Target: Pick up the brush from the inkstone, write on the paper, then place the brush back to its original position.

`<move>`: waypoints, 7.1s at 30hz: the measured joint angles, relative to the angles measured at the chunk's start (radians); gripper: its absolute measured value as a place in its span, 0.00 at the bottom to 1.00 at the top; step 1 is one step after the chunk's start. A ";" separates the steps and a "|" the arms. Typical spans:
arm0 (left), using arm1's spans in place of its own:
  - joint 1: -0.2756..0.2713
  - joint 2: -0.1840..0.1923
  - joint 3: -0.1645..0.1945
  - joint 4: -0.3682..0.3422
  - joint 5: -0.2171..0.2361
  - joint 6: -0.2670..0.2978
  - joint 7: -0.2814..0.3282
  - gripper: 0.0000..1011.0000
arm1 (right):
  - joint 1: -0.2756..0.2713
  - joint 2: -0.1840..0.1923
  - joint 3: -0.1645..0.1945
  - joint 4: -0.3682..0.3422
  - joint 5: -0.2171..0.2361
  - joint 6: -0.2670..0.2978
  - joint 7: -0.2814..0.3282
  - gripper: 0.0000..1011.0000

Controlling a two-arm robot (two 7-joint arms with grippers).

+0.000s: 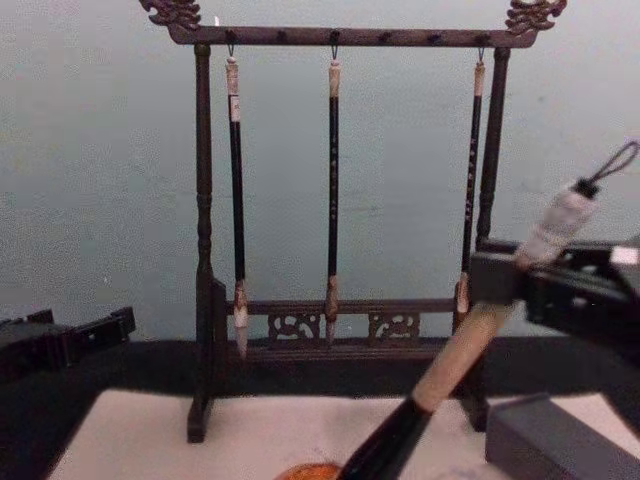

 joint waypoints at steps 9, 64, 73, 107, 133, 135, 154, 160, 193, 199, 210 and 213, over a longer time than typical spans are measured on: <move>0.000 0.000 0.000 0.000 0.000 0.000 0.000 0.99 | 0.064 -0.046 -0.083 0.070 0.003 0.022 0.039 0.16; 0.000 0.000 0.000 0.000 0.000 0.000 0.000 0.99 | -0.055 0.067 0.041 0.082 0.163 -0.059 0.039 0.16; 0.000 0.000 0.000 0.000 0.000 0.000 0.000 0.99 | -0.017 0.032 0.007 0.060 0.139 -0.068 0.061 0.16; 0.000 0.000 0.000 0.000 0.000 0.000 0.000 0.99 | 0.091 -0.060 -0.126 0.237 0.118 -0.011 0.074 0.16; 0.000 0.000 0.000 0.000 0.000 0.000 0.000 0.99 | 0.014 -0.002 -0.015 0.211 0.175 -0.047 0.054 0.16; 0.000 0.000 0.000 0.000 0.000 0.000 0.000 0.99 | 0.010 0.001 -0.007 0.199 0.180 -0.051 0.056 0.16; 0.000 0.000 0.000 0.000 0.000 0.000 0.000 0.99 | 0.067 -0.035 -0.040 0.162 0.175 -0.041 0.073 0.16; 0.000 0.000 0.000 0.000 0.000 0.000 0.000 0.99 | 0.113 -0.066 -0.043 0.202 0.213 -0.027 0.078 0.16; 0.000 0.000 0.000 0.000 0.000 0.000 0.000 0.99 | 0.333 -0.174 -0.087 0.588 0.395 0.109 0.071 0.16; 0.000 0.000 0.000 0.000 0.000 0.000 0.000 0.99 | 0.352 -0.181 -0.096 0.636 0.420 0.128 0.080 0.16; 0.000 0.000 0.000 0.000 0.000 0.000 0.000 0.99 | 0.376 -0.192 -0.112 0.702 0.459 0.160 0.082 0.16; 0.000 0.000 0.000 0.000 0.000 0.000 0.000 0.99 | 0.381 -0.194 -0.115 0.715 0.468 0.166 0.082 0.16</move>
